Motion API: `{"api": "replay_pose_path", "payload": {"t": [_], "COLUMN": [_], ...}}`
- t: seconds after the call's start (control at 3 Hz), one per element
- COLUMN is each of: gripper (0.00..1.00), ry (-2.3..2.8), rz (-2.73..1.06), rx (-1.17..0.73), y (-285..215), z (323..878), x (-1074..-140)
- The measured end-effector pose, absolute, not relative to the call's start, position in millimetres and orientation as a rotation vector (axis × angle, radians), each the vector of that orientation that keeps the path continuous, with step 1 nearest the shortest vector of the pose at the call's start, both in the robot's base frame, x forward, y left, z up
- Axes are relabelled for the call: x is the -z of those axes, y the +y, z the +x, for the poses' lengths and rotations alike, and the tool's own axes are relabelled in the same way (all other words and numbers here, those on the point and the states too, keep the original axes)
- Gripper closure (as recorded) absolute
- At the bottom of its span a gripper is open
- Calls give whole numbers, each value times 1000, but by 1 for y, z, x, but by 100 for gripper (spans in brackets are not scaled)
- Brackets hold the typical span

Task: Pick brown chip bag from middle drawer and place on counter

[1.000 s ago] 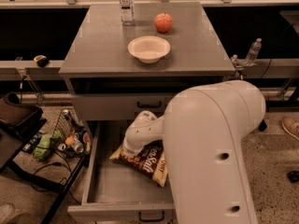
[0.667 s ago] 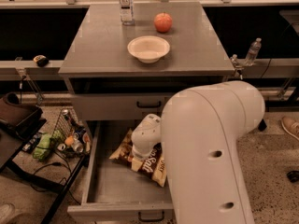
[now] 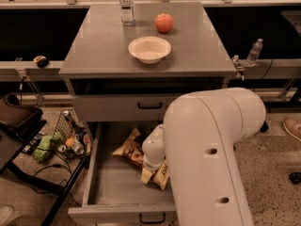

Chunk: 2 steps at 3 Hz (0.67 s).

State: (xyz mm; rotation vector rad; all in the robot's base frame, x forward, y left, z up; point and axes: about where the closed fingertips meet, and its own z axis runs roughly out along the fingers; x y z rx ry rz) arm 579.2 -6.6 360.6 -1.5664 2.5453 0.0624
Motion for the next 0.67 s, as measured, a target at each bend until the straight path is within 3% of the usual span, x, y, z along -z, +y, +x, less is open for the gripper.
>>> {"api": "replay_pose_path", "payload": {"t": [0.67], "gripper": [72], "ry": [2546], "rz": [-1566], "rx": [-62], "y": [-7], "z": [579], "x": [-361]}}
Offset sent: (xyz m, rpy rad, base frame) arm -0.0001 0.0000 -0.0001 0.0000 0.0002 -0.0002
